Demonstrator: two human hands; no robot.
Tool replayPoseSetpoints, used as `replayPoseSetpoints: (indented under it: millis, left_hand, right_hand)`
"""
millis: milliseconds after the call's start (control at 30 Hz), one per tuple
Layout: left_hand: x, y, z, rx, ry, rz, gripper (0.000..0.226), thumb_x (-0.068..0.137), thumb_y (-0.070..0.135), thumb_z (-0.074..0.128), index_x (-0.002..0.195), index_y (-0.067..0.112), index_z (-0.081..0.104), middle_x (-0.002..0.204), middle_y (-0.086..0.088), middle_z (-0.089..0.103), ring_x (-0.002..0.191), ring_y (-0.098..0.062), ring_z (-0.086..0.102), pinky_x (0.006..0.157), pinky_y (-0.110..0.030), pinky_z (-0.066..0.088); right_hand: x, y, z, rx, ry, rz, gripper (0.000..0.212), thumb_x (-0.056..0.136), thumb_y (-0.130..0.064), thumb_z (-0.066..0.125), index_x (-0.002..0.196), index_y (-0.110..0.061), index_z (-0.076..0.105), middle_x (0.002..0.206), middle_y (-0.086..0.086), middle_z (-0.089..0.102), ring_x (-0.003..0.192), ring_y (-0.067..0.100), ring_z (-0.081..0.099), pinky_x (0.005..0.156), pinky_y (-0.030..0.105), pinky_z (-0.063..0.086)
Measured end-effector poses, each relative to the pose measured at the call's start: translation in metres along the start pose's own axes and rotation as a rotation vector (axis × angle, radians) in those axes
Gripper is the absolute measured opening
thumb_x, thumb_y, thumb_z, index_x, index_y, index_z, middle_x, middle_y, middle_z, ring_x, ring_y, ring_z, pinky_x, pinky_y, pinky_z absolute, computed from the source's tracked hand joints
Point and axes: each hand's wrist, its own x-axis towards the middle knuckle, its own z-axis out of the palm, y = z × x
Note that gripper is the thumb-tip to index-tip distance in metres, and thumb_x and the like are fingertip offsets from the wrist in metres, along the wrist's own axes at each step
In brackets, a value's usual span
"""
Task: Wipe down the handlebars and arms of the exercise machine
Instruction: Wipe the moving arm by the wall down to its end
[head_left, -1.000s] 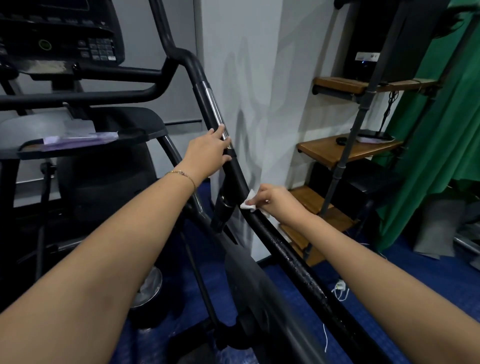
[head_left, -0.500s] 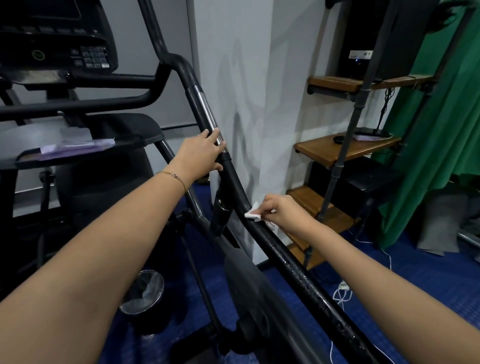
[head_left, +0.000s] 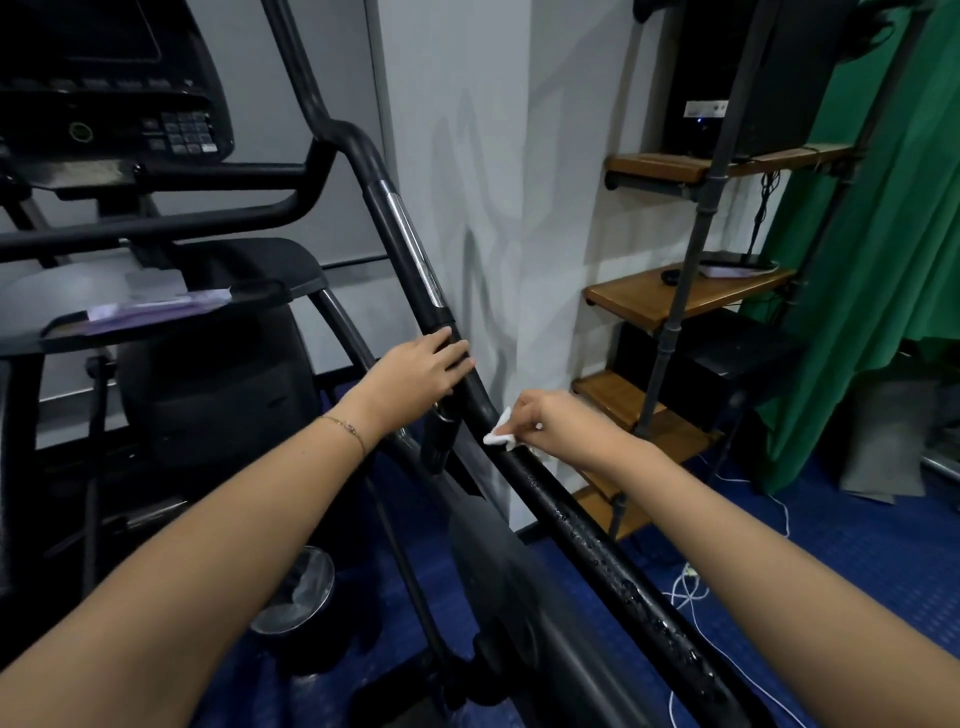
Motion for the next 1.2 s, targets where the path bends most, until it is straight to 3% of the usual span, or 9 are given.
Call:
replayPoseSetpoints:
  millis: [133,233,400,567,700,800,900,1100,1200]
  left_hand:
    - [0.007,-0.004,-0.004,-0.007,0.01,0.04,0.044,0.054,0.022,0.089,0.094,0.009,0.074,0.09,-0.005,0.07,0.081,-0.026,0.066,0.052,-0.028,0.055]
    - [0.006,-0.005,-0.003,-0.074,-0.012,-0.021,0.041,0.063,0.019,0.085,0.099,0.008,0.072,0.096,-0.007,0.068,0.091,-0.027,0.065,0.052,-0.031,0.055]
    - [0.01,-0.002,-0.002,-0.154,-0.097,-0.083,0.035,0.093,0.018,0.055,0.126,0.007,0.053,0.129,-0.009,0.05,0.126,-0.028,0.04,0.071,-0.035,0.056]
    - [0.011,-0.003,-0.004,-0.154,-0.137,-0.073,0.036,0.095,0.021,0.051,0.129,0.009,0.049,0.132,-0.007,0.045,0.129,-0.025,0.033,0.076,-0.034,0.056]
    - [0.014,-0.004,-0.005,-0.156,-0.143,-0.06,0.037,0.096,0.021,0.05,0.131,0.01,0.048,0.133,-0.006,0.044,0.13,-0.024,0.033,0.074,-0.031,0.054]
    - [0.014,-0.003,-0.004,-0.127,-0.151,-0.056,0.037,0.098,0.023,0.046,0.133,0.011,0.044,0.135,-0.004,0.041,0.131,-0.022,0.031,0.076,-0.028,0.053]
    - [0.013,-0.004,0.001,-0.136,-0.134,-0.058,0.036,0.097,0.022,0.048,0.131,0.01,0.048,0.133,-0.006,0.045,0.128,-0.024,0.035,0.077,-0.03,0.053]
    - [0.018,-0.012,-0.004,-0.081,-0.13,0.022,0.033,0.092,0.028,0.057,0.122,0.014,0.054,0.12,-0.003,0.051,0.111,-0.022,0.048,0.081,-0.028,0.047]
    - [0.021,-0.026,-0.007,0.04,-0.095,0.09,0.027,0.08,0.009,0.068,0.105,0.013,0.06,0.106,-0.006,0.057,0.093,-0.023,0.056,0.082,-0.031,0.049]
  right_hand:
    - [-0.004,0.001,0.0,0.035,-0.041,0.0,0.026,0.089,-0.008,0.058,0.113,-0.011,0.068,0.109,0.012,0.057,0.099,0.022,0.055,0.075,0.016,0.033]
    - [-0.007,0.003,-0.001,0.062,-0.046,0.02,0.024,0.088,-0.009,0.06,0.111,-0.012,0.069,0.108,0.011,0.058,0.099,0.022,0.055,0.079,0.02,0.036]
    - [-0.001,0.0,0.006,0.055,0.047,0.023,0.022,0.087,-0.004,0.06,0.104,-0.01,0.072,0.102,0.012,0.06,0.094,0.025,0.058,0.079,0.024,0.04]
    - [-0.019,0.004,-0.002,0.063,0.009,0.035,0.02,0.087,-0.007,0.061,0.103,-0.011,0.072,0.092,0.008,0.06,0.087,0.021,0.056,0.075,0.026,0.041]
    - [-0.005,-0.005,0.001,0.024,0.05,0.024,0.024,0.088,-0.002,0.056,0.105,-0.011,0.072,0.096,0.012,0.061,0.088,0.024,0.057,0.071,0.023,0.037]
    - [-0.008,-0.004,0.001,0.0,0.057,0.014,0.024,0.087,-0.001,0.056,0.103,-0.01,0.072,0.088,0.005,0.056,0.083,0.02,0.054,0.064,0.014,0.034]
    - [-0.019,-0.004,-0.002,0.01,0.039,0.004,0.024,0.086,0.001,0.058,0.103,-0.009,0.072,0.079,-0.004,0.05,0.079,0.012,0.048,0.064,0.007,0.033]
    - [-0.002,-0.007,0.001,-0.034,0.037,0.031,0.027,0.088,-0.002,0.056,0.108,-0.013,0.07,0.097,0.01,0.059,0.092,0.025,0.057,0.07,0.018,0.032]
    - [-0.014,-0.008,-0.002,-0.106,-0.011,-0.019,0.027,0.09,-0.005,0.055,0.112,-0.012,0.069,0.101,0.011,0.058,0.094,0.024,0.055,0.069,0.016,0.026]
